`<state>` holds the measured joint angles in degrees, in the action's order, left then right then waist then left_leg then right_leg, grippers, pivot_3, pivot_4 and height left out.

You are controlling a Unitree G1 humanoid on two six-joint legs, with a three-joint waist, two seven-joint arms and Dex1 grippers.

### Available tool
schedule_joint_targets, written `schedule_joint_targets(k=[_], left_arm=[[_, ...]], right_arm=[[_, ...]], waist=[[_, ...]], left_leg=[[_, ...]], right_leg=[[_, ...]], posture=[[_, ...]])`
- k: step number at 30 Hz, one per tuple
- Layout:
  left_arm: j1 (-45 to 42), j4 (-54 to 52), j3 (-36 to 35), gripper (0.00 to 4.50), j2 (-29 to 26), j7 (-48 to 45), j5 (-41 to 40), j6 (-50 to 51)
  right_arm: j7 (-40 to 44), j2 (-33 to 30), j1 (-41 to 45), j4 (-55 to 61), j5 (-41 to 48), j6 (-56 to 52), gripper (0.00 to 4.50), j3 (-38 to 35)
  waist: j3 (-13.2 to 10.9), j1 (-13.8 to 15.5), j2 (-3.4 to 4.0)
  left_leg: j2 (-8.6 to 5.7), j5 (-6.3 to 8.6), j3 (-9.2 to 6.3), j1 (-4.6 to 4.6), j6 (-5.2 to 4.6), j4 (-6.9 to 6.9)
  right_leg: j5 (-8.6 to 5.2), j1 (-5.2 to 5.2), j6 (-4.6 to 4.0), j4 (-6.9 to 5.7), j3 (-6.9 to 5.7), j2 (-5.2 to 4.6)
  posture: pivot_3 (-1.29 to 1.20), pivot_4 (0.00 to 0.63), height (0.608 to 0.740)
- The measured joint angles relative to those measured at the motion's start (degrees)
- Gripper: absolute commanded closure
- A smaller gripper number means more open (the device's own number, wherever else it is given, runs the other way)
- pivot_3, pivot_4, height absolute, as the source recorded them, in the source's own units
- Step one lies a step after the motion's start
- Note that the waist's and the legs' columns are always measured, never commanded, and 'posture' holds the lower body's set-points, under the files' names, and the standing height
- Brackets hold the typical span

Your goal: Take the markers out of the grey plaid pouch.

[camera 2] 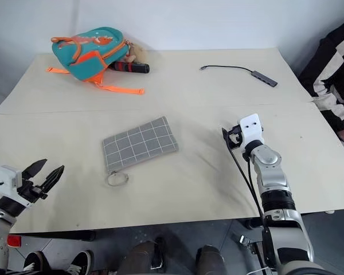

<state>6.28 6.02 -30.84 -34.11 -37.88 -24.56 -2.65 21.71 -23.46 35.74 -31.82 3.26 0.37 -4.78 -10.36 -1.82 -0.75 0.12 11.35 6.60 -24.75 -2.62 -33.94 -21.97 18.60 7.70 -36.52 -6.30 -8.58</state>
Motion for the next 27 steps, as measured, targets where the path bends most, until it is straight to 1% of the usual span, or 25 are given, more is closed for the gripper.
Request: schedule_joint_targets(k=[8, 10, 12, 15, 18, 21, 23, 26, 27], left_arm=[[0.35, -1.22, 0.47, 1.50, 0.03, -1.34, 0.09, -0.77], [0.64, -2.72, 0.95, 1.50, 0.37, -2.68, -0.10, -1.39], [0.55, -3.59, 2.04, 1.50, 0.42, -3.57, 0.04, -2.50], [0.12, -2.67, 3.51, 1.50, -0.52, -4.38, 3.45, -7.31], [-2.90, -2.01, 4.94, 1.50, -0.92, -4.02, 5.54, -9.51], [-5.27, 0.17, 5.78, 1.50, -1.90, -3.95, 7.16, -11.17], [-6.14, 1.59, 6.63, 1.50, -2.07, -4.08, 7.79, -12.14], [-6.27, 2.16, 7.77, 1.48, -2.07, -4.17, 8.74, -13.25], [-6.43, 2.79, 7.92, 1.48, -2.10, -4.19, 9.16, -13.99]], right_arm=[[0.20, -0.03, -0.04, 0.33, -0.10, -0.11, 0.14, 0.00], [1.71, -0.09, -0.49, 1.74, 0.06, -0.52, 0.14, 0.09], [4.89, -0.32, -1.21, 4.51, 0.39, -0.98, 0.14, 1.11], [15.94, -2.16, -4.72, 15.18, 1.67, -0.55, 0.14, 7.36], [22.87, -2.46, -5.89, 23.81, 2.53, -0.30, 0.14, 12.33], [24.96, -3.28, -5.77, 27.93, -0.30, 1.20, 0.14, 16.33], [23.06, -0.89, -5.46, 28.09, -1.29, 0.22, 0.14, 16.94], [20.43, 1.86, -4.83, 27.52, -1.85, -1.43, 0.77, 17.11], [19.30, 2.94, -4.10, 26.52, -2.28, -1.82, 1.10, 17.10]], waist=[[0.00, 0.02, 0.00], [0.00, 0.02, 0.00], [0.00, 0.01, 0.00], [0.00, 0.04, 0.01], [0.00, 0.08, 0.01], [0.01, 0.10, -0.02], [0.01, 0.11, -0.02], [0.01, 0.11, -0.02], [0.01, 0.08, -0.02]], left_leg=[[0.00, 0.00, 0.00, 0.00, 0.00, 0.00], [0.00, 0.00, 0.00, 0.00, 0.01, 0.00], [0.01, 0.01, 0.01, 0.00, 0.01, 0.01], [0.08, 0.06, 0.02, 0.01, 0.08, 0.04], [0.08, 0.07, 0.03, 0.01, 0.10, 0.04], [0.06, 0.13, 0.04, 0.03, 0.19, 0.03], [0.05, 0.10, 0.03, 0.03, 0.14, 0.03], [0.05, 0.07, 0.03, 0.03, 0.10, 0.03], [0.05, 0.06, 0.03, 0.03, 0.09, 0.03]], right_leg=[[0.00, 0.00, 0.00, 0.00, 0.01, -0.01], [0.00, 0.00, 0.00, 0.01, 0.02, 0.00], [0.00, -0.01, 0.00, 0.03, 0.04, -0.01], [-0.01, 0.02, -0.02, 0.08, 0.01, 0.00], [-0.01, 0.03, -0.02, 0.03, -0.08, 0.00], [-0.01, 0.03, -0.02, 0.02, -0.26, 0.00], [-0.01, 0.03, -0.02, 0.00, -0.31, 0.00], [-0.01, 0.02, -0.02, -0.01, -0.33, 0.02], [-0.01, 0.02, -0.02, -0.01, -0.33, 0.02]], posture=[[0.00, 0.150, 0.740], [0.00, 0.150, 0.740], [0.00, 0.150, 0.740], [0.00, 0.150, 0.740], [0.00, 0.150, 0.740], [0.00, 0.150, 0.740], [0.00, 0.150, 0.740], [0.00, 0.150, 0.740], [0.00, 0.150, 0.740]])
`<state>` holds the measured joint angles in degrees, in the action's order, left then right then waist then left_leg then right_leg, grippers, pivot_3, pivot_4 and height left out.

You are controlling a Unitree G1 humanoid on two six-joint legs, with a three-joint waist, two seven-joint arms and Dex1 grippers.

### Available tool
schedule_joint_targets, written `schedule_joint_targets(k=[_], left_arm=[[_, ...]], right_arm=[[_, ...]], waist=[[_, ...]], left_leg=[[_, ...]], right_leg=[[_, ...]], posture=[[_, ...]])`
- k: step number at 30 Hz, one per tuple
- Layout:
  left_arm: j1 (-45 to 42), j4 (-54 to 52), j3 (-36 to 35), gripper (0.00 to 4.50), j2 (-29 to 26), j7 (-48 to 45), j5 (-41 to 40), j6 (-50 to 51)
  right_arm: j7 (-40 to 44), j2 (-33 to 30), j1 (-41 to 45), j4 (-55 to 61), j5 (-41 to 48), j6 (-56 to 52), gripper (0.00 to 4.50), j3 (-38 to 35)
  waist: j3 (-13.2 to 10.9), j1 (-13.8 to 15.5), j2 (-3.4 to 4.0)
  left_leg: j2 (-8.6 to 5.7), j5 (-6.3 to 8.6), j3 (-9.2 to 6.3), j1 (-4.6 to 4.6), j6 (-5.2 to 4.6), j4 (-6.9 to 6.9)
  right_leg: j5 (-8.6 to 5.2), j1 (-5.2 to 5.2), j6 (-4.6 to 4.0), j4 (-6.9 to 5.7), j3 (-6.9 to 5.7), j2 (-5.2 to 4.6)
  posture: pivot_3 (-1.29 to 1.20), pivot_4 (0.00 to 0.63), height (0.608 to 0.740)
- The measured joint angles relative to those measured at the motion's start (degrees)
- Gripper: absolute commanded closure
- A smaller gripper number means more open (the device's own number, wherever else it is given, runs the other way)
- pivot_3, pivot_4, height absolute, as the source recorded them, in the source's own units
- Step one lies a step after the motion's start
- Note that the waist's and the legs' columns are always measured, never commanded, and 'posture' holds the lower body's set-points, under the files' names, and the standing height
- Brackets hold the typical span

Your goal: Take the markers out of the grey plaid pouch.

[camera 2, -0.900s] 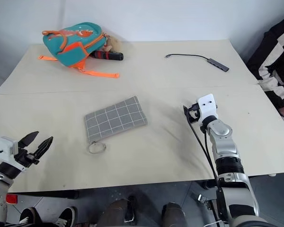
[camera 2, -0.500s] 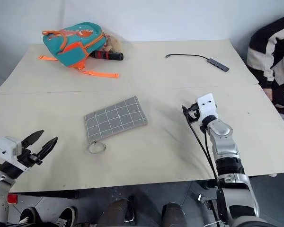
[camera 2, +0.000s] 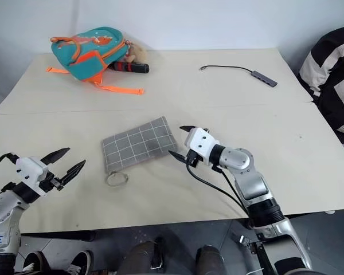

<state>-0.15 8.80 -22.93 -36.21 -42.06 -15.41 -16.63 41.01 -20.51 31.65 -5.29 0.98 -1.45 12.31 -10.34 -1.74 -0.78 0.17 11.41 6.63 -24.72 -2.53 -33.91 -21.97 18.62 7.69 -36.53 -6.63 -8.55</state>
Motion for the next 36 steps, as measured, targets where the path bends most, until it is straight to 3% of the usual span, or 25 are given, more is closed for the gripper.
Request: schedule_joint_targets(k=[9, 10, 17, 21, 36], left_arm=[[-4.62, 9.81, 3.05, 1.48, -3.52, -0.91, 5.45, -11.33], [-4.81, 10.83, 3.56, 1.48, -4.25, -1.08, 6.46, -13.17], [-10.19, 21.41, 10.16, 1.48, -9.63, 1.34, 18.51, -29.54], [-14.39, 26.62, 13.59, 1.48, -9.85, 4.31, 22.81, -35.87], [-28.92, 42.09, 24.69, 1.48, -7.43, 15.05, 31.77, -45.53]], right_arm=[[-15.10, 12.61, 9.08, -19.09, -6.98, 2.38, 4.34, 1.60], [-15.88, 12.60, 9.68, -21.28, -8.03, 3.37, 4.47, 2.19], [-17.50, 11.85, 11.88, -28.79, -13.85, 9.54, 4.47, 5.35], [-17.01, 11.89, 11.37, -28.72, -13.30, 10.10, 4.47, 4.84], [-15.26, 11.44, 7.73, -23.39, -12.71, 7.26, 4.47, 3.55]], waist=[[0.00, -0.19, 0.00], [0.00, -0.20, 0.00], [0.02, -0.46, -0.04], [0.03, -0.48, -0.04], [0.04, 0.07, -0.05]], left_leg=[[-0.07, -0.02, 0.00, 0.02, 0.03, 0.02], [-0.11, -0.02, 0.00, 0.02, 0.02, 0.01], [-0.11, -0.02, 0.14, 0.05, 0.02, 0.09], [-0.09, -0.03, 0.16, 0.11, 0.01, 0.15], [-0.16, -0.04, 0.15, 0.28, -0.03, 0.05]], right_leg=[[0.00, 0.18, -0.01, -0.42, -0.04, 0.10], [0.00, 0.20, -0.01, -0.46, -0.03, 0.09], [-0.01, 0.32, -0.01, -0.54, -0.01, 0.08], [0.00, 0.32, 0.00, -0.63, -0.05, 0.06], [0.00, 0.26, 0.00, -0.95, -0.06, -0.01]], posture=[[0.00, 0.150, 0.740], [0.00, 0.150, 0.740], [0.00, 0.150, 0.740], [0.00, 0.150, 0.740], [0.00, 0.150, 0.740]])
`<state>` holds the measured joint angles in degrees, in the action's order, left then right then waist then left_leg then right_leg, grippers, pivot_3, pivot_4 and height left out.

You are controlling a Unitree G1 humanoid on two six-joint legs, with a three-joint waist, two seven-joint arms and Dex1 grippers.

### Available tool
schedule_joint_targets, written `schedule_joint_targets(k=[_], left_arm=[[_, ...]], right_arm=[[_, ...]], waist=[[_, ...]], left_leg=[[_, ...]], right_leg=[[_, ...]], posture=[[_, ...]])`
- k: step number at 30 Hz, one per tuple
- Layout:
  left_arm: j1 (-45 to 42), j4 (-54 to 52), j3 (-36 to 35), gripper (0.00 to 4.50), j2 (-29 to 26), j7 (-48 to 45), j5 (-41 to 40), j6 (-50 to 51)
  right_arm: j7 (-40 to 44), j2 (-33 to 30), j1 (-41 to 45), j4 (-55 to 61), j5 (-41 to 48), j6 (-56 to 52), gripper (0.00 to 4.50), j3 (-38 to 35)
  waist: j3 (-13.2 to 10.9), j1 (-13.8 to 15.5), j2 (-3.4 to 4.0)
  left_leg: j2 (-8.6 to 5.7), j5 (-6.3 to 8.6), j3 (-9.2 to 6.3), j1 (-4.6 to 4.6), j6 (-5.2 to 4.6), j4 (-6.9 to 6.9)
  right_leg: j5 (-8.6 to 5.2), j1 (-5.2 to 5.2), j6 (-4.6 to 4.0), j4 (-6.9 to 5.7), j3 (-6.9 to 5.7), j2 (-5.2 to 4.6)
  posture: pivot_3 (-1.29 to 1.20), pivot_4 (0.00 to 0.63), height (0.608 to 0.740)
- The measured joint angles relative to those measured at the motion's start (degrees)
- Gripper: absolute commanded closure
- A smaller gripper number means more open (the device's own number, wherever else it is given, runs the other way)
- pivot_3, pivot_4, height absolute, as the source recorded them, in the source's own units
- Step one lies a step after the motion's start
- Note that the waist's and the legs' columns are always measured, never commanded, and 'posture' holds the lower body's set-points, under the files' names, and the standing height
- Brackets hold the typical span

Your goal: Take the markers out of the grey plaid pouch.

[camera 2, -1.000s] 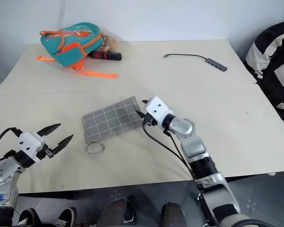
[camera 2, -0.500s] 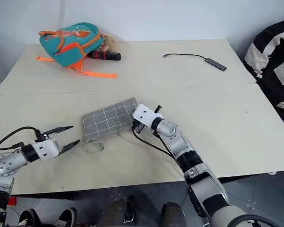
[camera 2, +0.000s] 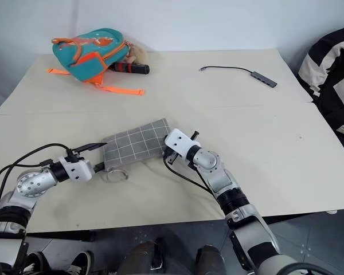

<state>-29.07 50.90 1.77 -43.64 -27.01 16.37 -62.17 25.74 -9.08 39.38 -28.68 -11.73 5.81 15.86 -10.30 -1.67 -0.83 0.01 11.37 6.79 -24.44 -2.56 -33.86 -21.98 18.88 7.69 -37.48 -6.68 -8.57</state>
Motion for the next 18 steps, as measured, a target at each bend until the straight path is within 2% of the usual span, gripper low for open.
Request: schedule_joint_targets(k=[2, 5, 13, 15, 18], left_arm=[[-0.88, 1.31, 0.82, 1.48, 0.06, -0.42, -0.66, -0.60], [-1.81, 2.45, 2.12, 2.07, 0.20, -3.58, -3.00, -1.03], [-2.11, 2.11, 2.83, 4.47, 0.34, -5.16, -6.17, -2.93], [-1.58, 1.39, 2.92, 4.47, 0.37, -5.61, -7.10, -2.99], [-0.23, -0.10, 2.90, 4.50, 0.62, -6.67, -9.37, -2.55]], right_arm=[[0.01, 0.17, -0.17, 0.32, 0.02, -0.30, 4.47, -0.04], [0.17, 0.22, -0.49, 1.13, 0.00, -0.86, 4.50, -0.01], [0.42, 0.27, -1.06, 1.64, -0.12, -1.04, 4.50, 0.01], [0.90, 0.09, -1.61, 2.74, 0.07, -1.36, 4.50, -0.08], [4.68, -0.18, -3.58, 7.82, 3.79, -4.62, 3.90, -0.85]], waist=[[0.00, -0.04, 0.00], [0.00, -0.05, 0.00], [0.01, -0.18, 0.03], [0.02, -0.21, 0.04], [0.02, -0.28, 0.04]], left_leg=[[0.00, 0.00, 0.00, 0.00, 0.00, 0.00], [0.00, 0.00, -0.01, 0.01, -0.01, 0.00], [-0.01, 0.03, -0.01, 0.17, -0.04, 0.01], [-0.01, 0.04, -0.01, 0.19, -0.05, 0.01], [0.00, 0.06, -0.01, 0.19, -0.07, 0.02]], right_leg=[[0.00, 0.00, 0.00, -0.01, -0.01, 0.00], [0.00, 0.00, 0.00, -0.02, -0.02, 0.00], [0.00, -0.17, 0.00, 0.02, -0.02, -0.01], [0.00, -0.18, 0.00, 0.03, -0.01, -0.02], [0.00, -0.20, 0.00, 0.06, 0.00, -0.02]], posture=[[0.00, 0.150, 0.740], [0.00, 0.150, 0.740], [0.00, 0.150, 0.740], [0.00, 0.150, 0.740], [0.00, 0.150, 0.740]])
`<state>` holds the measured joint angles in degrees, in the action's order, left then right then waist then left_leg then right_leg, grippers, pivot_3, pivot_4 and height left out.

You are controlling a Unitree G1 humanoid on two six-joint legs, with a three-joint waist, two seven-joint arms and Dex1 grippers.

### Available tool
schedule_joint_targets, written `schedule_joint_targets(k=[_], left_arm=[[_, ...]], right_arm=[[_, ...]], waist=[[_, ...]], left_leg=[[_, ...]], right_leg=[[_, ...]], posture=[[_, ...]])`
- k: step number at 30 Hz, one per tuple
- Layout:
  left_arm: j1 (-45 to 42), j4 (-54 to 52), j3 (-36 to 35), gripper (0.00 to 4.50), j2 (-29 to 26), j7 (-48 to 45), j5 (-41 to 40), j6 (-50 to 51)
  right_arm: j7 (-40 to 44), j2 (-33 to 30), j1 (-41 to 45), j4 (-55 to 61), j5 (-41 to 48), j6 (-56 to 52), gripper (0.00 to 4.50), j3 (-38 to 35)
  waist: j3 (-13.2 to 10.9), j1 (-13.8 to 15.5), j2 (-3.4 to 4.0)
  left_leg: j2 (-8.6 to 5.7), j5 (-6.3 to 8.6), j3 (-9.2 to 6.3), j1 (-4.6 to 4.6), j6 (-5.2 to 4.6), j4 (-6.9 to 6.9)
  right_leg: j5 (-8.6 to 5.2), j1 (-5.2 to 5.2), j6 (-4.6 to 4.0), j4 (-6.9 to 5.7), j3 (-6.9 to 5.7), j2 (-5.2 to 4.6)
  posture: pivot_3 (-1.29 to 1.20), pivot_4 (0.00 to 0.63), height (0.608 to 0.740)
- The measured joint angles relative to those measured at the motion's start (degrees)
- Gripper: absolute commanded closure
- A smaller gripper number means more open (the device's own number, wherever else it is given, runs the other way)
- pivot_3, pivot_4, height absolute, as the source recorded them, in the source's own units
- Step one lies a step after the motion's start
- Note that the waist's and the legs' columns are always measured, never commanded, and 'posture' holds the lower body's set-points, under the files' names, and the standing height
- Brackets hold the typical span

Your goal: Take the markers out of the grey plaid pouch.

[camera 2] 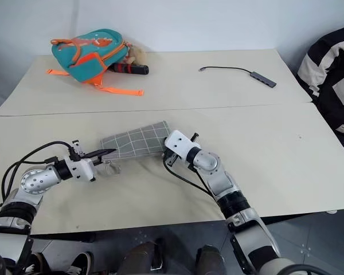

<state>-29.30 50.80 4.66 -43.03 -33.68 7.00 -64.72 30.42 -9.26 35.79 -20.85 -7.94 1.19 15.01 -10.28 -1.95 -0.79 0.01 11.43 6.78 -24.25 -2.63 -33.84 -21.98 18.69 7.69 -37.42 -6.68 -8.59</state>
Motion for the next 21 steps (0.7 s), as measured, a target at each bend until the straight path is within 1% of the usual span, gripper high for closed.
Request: schedule_joint_targets(k=[2, 3, 5, 7, 8, 9, 11, 12, 14, 17, 19, 21], left_arm=[[0.67, -1.16, 0.00, 4.50, 0.30, -0.45, -0.86, 0.57], [0.94, -1.92, -0.02, 4.50, 0.60, -0.62, -1.32, 1.36], [1.77, -3.99, -0.23, 4.50, 1.45, -0.01, -1.27, 2.66], [2.56, -6.18, -0.46, 4.50, 2.24, 1.41, -0.73, 4.98], [2.88, -7.35, -0.67, 4.50, 2.56, 2.32, -0.02, 6.36], [3.00, -9.13, -0.73, 4.50, 3.07, 3.95, 1.71, 8.27], [3.29, -12.74, -0.80, 4.50, 4.63, 7.56, 5.38, 12.25], [3.38, -14.66, -0.78, 4.50, 5.73, 9.33, 7.14, 14.52], [3.83, -18.27, -0.67, 4.50, 7.38, 11.86, 9.75, 18.50], [5.03, -24.49, -0.28, 4.50, 10.51, 14.27, 12.92, 24.77], [5.42, -27.90, 0.68, 4.50, 11.68, 14.83, 14.67, 27.83], [5.53, -30.11, 1.31, 4.50, 12.48, 14.92, 15.87, 30.02]], right_arm=[[2.23, -0.28, -0.64, 3.53, 2.71, -2.93, 3.24, -0.71], [4.07, -0.49, -1.17, 6.82, 5.41, -6.27, 2.86, -1.77], [8.33, -2.32, -2.15, 15.05, 11.99, -14.78, 2.16, -3.69], [11.37, -4.70, -2.98, 22.84, 18.37, -23.67, 1.44, -5.92], [12.33, -5.67, -3.31, 25.79, 20.96, -27.51, 1.12, -6.90], [13.25, -7.05, -3.99, 29.57, 24.34, -32.56, 0.75, -7.82], [14.44, -8.77, -5.99, 35.20, 30.31, -40.48, 0.04, -9.25], [14.86, -9.33, -6.91, 37.21, 32.83, -43.86, 0.01, -9.27], [15.14, -10.42, -8.19, 39.26, 34.84, -47.66, 0.01, -7.82], [14.63, -12.37, -11.02, 39.27, 33.64, -49.45, 0.01, -3.50], [13.03, -10.74, -12.88, 36.81, 32.30, -48.98, 0.01, -1.19], [10.86, -8.87, -13.13, 34.11, 30.77, -48.30, 0.01, 0.14]], waist=[[0.00, 0.00, 0.00], [0.00, 0.07, 0.00], [-0.01, 0.35, 0.02], [-0.01, 0.49, 0.02], [0.01, 0.52, 0.05], [0.01, 0.69, 0.06], [0.05, 1.22, 0.12], [0.07, 1.53, 0.16], [0.07, 1.89, 0.16], [0.09, 2.32, 0.18], [0.09, 2.40, 0.18], [0.09, 2.32, 0.18]], left_leg=[[0.00, 0.01, 0.00, 0.00, -0.01, -0.01], [0.00, 0.01, -0.01, 0.00, -0.02, -0.01], [-0.04, 0.08, -0.08, -0.01, -0.11, -0.03], [-0.06, 0.19, -0.18, -0.01, -0.20, -0.06], [-0.06, 0.25, -0.25, 0.01, -0.26, -0.08], [-0.09, 0.41, -0.33, 0.01, -0.13, -0.09], [-0.14, 0.52, -0.39, 0.01, -0.22, -0.10], [-0.16, 0.53, -0.38, 0.01, -0.22, -0.11], [-0.17, 0.51, -0.34, 0.00, -0.21, -0.11], [-0.29, 0.51, -0.31, 0.00, -0.25, -0.11], [-0.30, 0.39, -0.18, -0.01, -0.04, -0.11], [-0.31, 0.31, -0.02, -0.08, -0.05, -0.11]], right_leg=[[0.00, -0.01, 0.00, 0.01, 0.00, 0.00], [0.00, -0.01, 0.00, 0.03, 0.00, -0.01], [0.00, -0.08, 0.00, 0.12, 0.05, -0.06], [0.00, -0.10, 0.00, 0.50, 0.12, -0.11], [0.00, -0.08, 0.00, 0.55, 0.18, -0.13], [0.00, -0.09, 0.00, 0.65, 0.20, -0.27], [0.00, -0.09, 0.00, 0.65, 0.17, -0.47], [0.00, -0.10, 0.00, 0.65, 0.14, -0.50], [0.00, -0.10, 0.00, 0.69, -0.02, -0.52], [0.00, -0.11, 0.01, 0.71, -0.23, -0.71], [0.01, -0.18, 0.03, 0.71, -0.41, -0.72], [0.01, -0.21, 0.04, 0.60, -0.64, -0.65]], posture=[[0.00, 0.150, 0.740], [0.00, 0.150, 0.740], [0.00, 0.150, 0.740], [0.00, 0.150, 0.740], [0.00, 0.150, 0.740], [0.00, 0.150, 0.740], [0.00, 0.150, 0.740], [0.00, 0.150, 0.740], [0.00, 0.150, 0.740], [0.00, 0.150, 0.740], [0.00, 0.150, 0.740], [0.00, 0.150, 0.740]])
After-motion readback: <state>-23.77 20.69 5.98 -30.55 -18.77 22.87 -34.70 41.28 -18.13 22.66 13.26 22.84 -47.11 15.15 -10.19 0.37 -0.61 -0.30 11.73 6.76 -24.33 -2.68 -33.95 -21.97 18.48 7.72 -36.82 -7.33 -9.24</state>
